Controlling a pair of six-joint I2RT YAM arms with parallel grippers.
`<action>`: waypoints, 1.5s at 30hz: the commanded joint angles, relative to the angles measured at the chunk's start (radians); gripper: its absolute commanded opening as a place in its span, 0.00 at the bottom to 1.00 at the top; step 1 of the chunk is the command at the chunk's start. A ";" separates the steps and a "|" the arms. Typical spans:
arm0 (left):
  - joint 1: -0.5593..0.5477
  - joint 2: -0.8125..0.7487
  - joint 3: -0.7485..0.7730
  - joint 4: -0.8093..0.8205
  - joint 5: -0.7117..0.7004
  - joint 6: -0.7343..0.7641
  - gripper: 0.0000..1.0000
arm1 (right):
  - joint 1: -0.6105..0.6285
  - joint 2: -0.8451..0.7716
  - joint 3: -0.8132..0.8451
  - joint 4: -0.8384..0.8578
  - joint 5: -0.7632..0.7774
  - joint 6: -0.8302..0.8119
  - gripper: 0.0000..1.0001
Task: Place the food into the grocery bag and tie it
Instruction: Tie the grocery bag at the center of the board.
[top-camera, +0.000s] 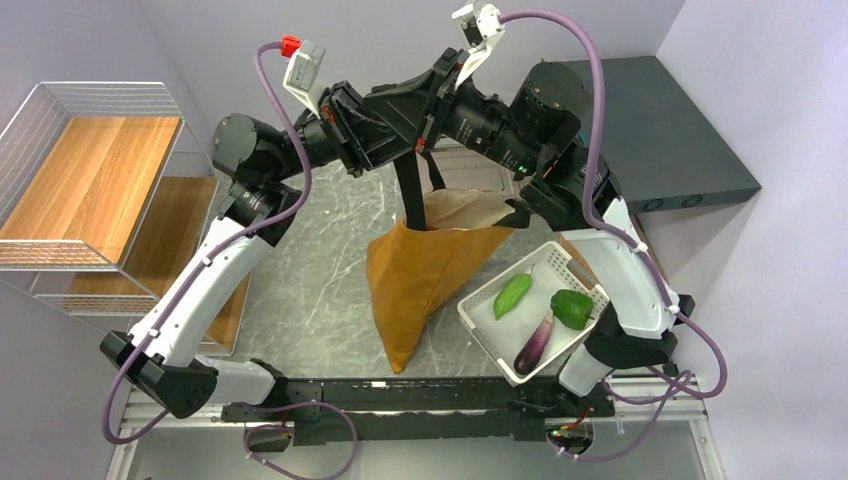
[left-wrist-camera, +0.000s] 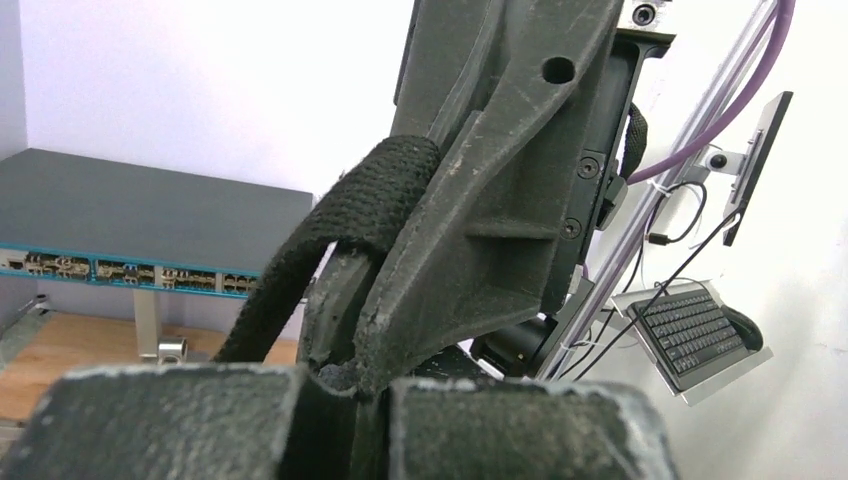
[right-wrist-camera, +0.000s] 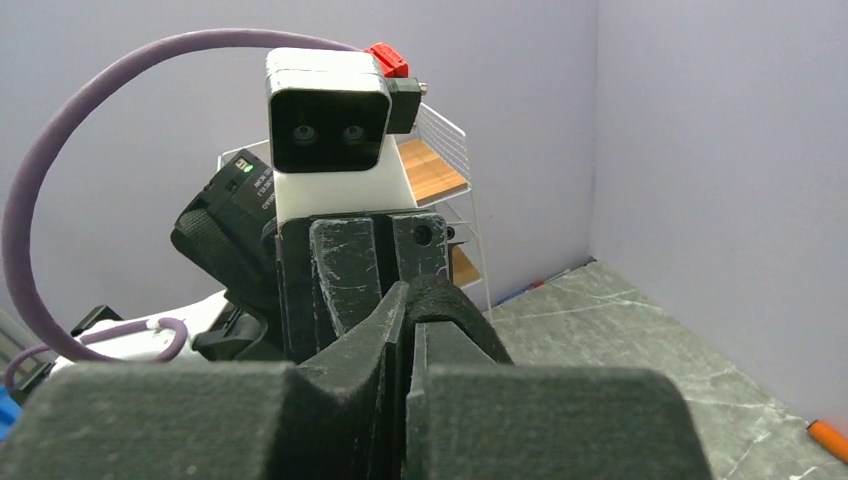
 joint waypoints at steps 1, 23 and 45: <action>0.008 -0.055 0.017 -0.023 -0.043 0.039 0.00 | 0.004 -0.007 0.021 0.121 0.018 -0.002 0.10; 0.169 -0.247 -0.070 -0.188 -0.177 0.136 0.00 | 0.003 -0.462 -0.534 -0.270 1.061 0.391 0.76; 0.161 -0.183 -0.053 -0.083 -0.414 0.085 0.00 | -0.205 -0.578 -0.941 -0.570 0.286 0.903 0.81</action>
